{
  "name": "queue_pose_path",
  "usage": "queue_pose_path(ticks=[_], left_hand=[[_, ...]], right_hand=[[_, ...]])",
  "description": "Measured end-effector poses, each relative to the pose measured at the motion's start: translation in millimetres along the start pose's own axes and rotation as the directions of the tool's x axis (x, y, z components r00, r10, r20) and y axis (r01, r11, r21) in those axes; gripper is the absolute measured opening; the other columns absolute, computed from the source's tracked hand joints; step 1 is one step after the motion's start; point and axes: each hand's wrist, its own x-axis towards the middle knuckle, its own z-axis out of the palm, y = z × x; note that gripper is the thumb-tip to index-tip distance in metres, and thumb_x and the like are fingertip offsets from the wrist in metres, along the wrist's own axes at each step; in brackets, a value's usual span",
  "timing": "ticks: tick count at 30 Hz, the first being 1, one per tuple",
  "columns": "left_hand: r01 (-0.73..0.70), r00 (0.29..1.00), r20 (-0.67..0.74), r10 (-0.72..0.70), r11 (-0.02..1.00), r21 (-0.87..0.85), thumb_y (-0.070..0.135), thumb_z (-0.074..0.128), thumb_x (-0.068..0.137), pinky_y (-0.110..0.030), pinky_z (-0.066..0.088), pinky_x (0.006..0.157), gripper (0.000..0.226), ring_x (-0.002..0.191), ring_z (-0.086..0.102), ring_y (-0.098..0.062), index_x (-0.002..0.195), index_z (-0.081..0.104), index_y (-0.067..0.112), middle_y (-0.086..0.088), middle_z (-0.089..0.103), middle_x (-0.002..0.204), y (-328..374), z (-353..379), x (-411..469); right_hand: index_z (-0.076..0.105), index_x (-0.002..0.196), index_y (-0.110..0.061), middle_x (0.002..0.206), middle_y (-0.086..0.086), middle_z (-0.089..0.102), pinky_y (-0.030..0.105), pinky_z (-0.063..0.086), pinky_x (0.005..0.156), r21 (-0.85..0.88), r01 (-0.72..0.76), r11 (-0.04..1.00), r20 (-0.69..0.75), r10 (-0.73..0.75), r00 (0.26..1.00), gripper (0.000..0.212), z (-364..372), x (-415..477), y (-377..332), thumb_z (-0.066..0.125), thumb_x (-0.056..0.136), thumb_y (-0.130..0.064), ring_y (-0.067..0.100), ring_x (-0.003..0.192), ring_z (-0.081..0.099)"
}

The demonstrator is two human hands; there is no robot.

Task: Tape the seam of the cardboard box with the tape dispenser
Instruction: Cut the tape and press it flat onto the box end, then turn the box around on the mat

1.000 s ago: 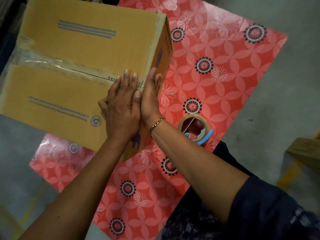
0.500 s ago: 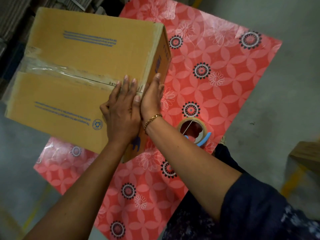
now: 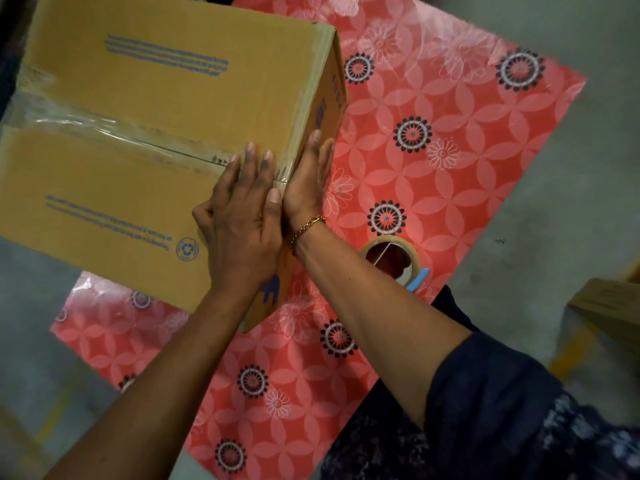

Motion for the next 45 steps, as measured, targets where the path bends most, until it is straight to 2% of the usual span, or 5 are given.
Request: queue_pose_path(ticks=[19, 24, 30, 37, 45], left_hand=[[-0.002, 1.000, -0.007, 0.003, 0.995, 0.101, 0.037, 0.033, 0.102, -0.041, 0.027, 0.100, 0.052, 0.151, 0.028, -0.010, 0.153, 0.039, 0.033, 0.010, 0.031, 0.165, 2, -5, -2], [0.017, 1.000, -0.013, -0.015, 0.983, 0.185, 0.037, 0.032, 0.103, -0.043, 0.033, 0.102, 0.054, 0.152, 0.027, -0.009, 0.156, 0.033, 0.029, 0.010, 0.029, 0.166, 6, -2, -3], [0.144, 0.989, -0.012, -0.145, 0.964, 0.222, 0.046, 0.027, 0.102, -0.046, 0.033, 0.112, 0.063, 0.155, 0.022, -0.018, 0.159, 0.026, 0.020, 0.000, 0.021, 0.169, 13, -10, -10], [0.821, 0.508, -0.261, -0.821, 0.553, -0.141, 0.064, 0.050, 0.092, -0.058, 0.027, 0.116, 0.082, 0.149, 0.031, -0.037, 0.152, 0.034, 0.012, -0.018, 0.032, 0.163, 7, -2, -89], [0.572, 0.239, 0.088, -0.967, 0.067, -0.818, 0.065, 0.064, 0.078, -0.039, 0.051, 0.093, 0.064, 0.109, 0.067, -0.028, 0.128, 0.054, 0.026, 0.000, 0.069, 0.114, 45, 3, -128]], right_hand=[[0.032, 0.153, -0.023, 0.159, 0.006, 0.036, 0.045, 0.033, 0.117, -0.433, 0.443, 0.785, 0.224, -0.382, 0.897, 0.061, -79, 33, -23, 0.045, 0.097, -0.043, 0.024, 0.145, 0.035], [0.047, 0.144, -0.015, 0.149, 0.011, 0.046, 0.041, 0.031, 0.116, -0.521, 0.703, 0.484, 0.300, -0.667, 0.682, 0.059, -85, 40, -115, 0.053, 0.091, -0.038, 0.029, 0.139, 0.039], [0.031, 0.153, -0.009, 0.156, 0.016, 0.040, 0.036, 0.034, 0.114, -0.601, 0.766, 0.228, 0.756, -0.148, 0.637, 0.076, -41, 76, -181, 0.062, 0.092, -0.044, 0.031, 0.142, 0.041], [0.036, 0.149, -0.012, 0.142, 0.019, 0.053, 0.033, 0.044, 0.094, -0.579, 0.787, 0.214, 0.801, -0.032, 0.598, 0.077, -47, 90, -189, 0.071, 0.087, -0.043, 0.035, 0.124, 0.056], [0.039, 0.143, -0.014, 0.140, 0.015, 0.054, 0.031, 0.044, 0.084, -0.556, 0.786, 0.270, 0.812, -0.022, 0.583, 0.080, -115, 73, -181, 0.075, 0.081, -0.049, 0.031, 0.116, 0.058]])
